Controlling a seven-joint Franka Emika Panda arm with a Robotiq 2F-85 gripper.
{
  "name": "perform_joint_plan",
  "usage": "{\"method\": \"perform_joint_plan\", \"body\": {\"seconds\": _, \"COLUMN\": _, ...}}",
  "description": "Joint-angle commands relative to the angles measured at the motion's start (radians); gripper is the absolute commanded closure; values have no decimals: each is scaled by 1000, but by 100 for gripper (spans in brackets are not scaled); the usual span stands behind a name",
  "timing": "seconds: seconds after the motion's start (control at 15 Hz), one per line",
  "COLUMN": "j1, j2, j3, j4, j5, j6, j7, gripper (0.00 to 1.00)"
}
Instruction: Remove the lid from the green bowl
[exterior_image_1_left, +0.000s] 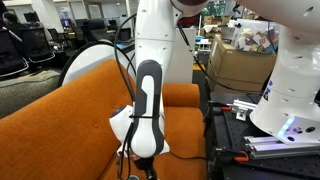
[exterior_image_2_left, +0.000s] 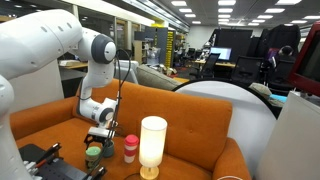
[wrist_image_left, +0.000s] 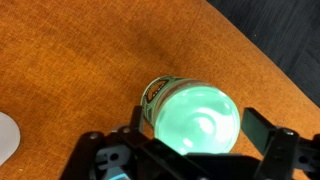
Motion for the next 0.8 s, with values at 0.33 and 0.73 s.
{"method": "perform_joint_plan", "body": {"seconds": 0.33, "j1": -10, "j2": 30, "j3": 22, "j4": 51, "j5": -30, "j6": -54, "j7": 4, "gripper": 0}}
{"method": "perform_joint_plan", "body": {"seconds": 0.73, "j1": -22, "j2": 44, "j3": 43, "j4": 71, "j5": -28, "j6": -99, "j7": -23, "gripper": 0}}
